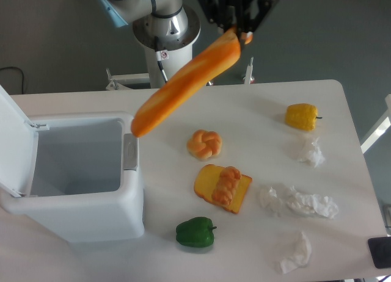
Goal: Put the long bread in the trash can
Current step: 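Carry the baguette up and over toward the open white trash can, then lower the baguette into the trash can and open the gripper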
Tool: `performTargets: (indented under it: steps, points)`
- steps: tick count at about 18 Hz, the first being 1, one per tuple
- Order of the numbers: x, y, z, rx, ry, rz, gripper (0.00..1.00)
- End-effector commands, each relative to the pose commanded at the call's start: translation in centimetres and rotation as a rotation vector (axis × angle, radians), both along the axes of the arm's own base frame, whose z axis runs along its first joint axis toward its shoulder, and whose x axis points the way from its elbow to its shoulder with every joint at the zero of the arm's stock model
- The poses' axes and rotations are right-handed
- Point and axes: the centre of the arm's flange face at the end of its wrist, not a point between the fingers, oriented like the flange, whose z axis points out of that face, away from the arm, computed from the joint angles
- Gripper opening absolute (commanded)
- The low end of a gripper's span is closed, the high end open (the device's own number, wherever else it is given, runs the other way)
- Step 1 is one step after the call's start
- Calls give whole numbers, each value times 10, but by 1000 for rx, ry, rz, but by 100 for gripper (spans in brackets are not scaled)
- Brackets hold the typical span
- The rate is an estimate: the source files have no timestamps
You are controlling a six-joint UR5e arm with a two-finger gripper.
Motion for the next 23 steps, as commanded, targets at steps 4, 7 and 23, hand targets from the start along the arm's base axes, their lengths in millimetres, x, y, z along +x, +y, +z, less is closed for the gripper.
performTargets:
  steps: [4, 7, 23]
  points:
    - [19, 20, -9, -10, -15, -30, 2]
    - [33, 42, -26, -47, -25, -52, 3]
    - [63, 96, -67, -98, -16, -110, 100]
